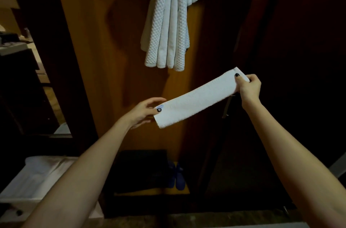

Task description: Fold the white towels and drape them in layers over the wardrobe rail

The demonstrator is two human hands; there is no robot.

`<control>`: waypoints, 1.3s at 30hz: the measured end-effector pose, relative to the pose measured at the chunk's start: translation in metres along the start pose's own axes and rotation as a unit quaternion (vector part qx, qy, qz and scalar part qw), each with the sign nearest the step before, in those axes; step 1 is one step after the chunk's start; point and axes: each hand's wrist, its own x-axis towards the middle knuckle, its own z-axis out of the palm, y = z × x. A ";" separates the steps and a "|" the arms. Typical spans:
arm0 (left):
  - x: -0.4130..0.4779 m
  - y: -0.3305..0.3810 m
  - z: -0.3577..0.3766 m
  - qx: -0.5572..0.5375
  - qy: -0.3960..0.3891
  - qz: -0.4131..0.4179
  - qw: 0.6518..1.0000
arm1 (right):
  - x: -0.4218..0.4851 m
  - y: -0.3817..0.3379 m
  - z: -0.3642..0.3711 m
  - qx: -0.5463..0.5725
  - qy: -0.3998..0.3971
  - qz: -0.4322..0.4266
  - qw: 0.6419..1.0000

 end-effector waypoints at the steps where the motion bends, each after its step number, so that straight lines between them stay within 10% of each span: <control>1: 0.001 0.009 -0.005 0.000 -0.014 -0.002 1.000 | 0.002 0.000 -0.001 -0.002 0.002 -0.003 1.000; 16: 0.026 0.163 -0.085 0.213 0.121 0.187 0.951 | 0.069 -0.090 0.004 0.116 -0.239 -0.057 0.962; 39: 0.153 0.429 -0.217 0.101 0.165 0.371 0.908 | 0.271 -0.304 0.123 0.271 -0.252 -0.185 0.911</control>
